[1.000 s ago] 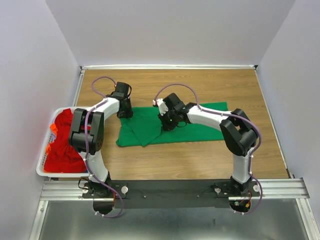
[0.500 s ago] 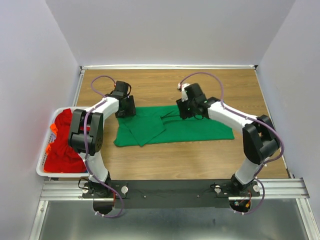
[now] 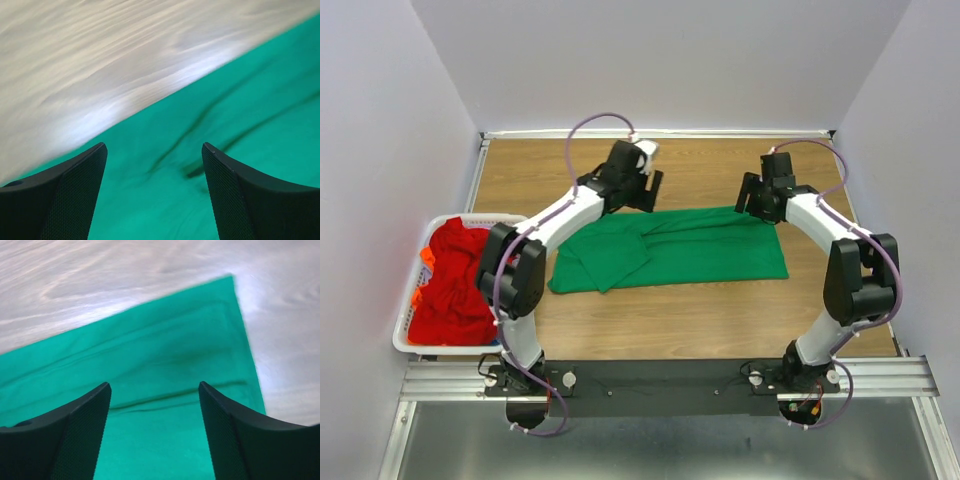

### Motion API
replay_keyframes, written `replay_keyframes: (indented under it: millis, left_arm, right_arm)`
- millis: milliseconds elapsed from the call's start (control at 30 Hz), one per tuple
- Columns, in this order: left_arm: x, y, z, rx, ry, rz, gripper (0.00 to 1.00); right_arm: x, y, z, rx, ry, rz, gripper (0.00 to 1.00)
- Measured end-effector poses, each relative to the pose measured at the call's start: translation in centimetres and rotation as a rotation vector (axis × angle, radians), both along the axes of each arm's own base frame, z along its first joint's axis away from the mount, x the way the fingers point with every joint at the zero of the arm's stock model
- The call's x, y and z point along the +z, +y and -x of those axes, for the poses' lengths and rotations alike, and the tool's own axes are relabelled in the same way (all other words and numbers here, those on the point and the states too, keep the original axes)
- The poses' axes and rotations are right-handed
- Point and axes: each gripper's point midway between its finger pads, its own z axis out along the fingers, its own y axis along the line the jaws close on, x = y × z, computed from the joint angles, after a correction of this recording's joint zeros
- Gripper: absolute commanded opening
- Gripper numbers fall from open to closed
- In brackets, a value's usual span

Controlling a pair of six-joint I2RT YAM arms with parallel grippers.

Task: Fold and stack the t-shirts
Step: Fold the tshirt

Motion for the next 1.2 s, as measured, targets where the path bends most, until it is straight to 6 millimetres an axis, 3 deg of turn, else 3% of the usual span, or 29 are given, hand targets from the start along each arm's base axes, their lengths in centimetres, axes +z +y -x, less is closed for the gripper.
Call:
replay_keyframes:
  millis: [100,233,433,700,1000,1200]
  left_arm:
    - [-0.7,-4.0,-0.2,-0.137,-0.029,-0.009,0.85]
    - [-3.8,-6.5,-0.7,-0.249,-0.004,-0.036,0.86]
    - [-7.1,-7.5,-0.2,-0.352,0.055,-0.043,0.84]
    - [-7.4,-9.8,1.7,-0.472,0.081,0.013,0.8]
    - [-10.1,-10.2,2.4,-0.496,0.138,0.01,0.8]
    - [-10.0,-10.6,2.6,-0.519,0.134,0.019,0.73]
  right_arm:
    - [-0.1,-1.2,0.7,-0.061,0.009,-0.029,0.82]
    - [0.4,-1.0,1.6,-0.073,0.002,-0.06,0.84]
    - [1.1,-0.9,2.8,-0.08,-0.01,-0.08,0.87]
    - [1.4,-1.1,3.5,-0.082,-0.017,-0.081,0.87]
    - [1.6,-1.2,3.9,-0.081,-0.013,-0.08,1.0]
    - [2.0,-1.2,4.1,-0.081,-0.022,-0.082,1.0]
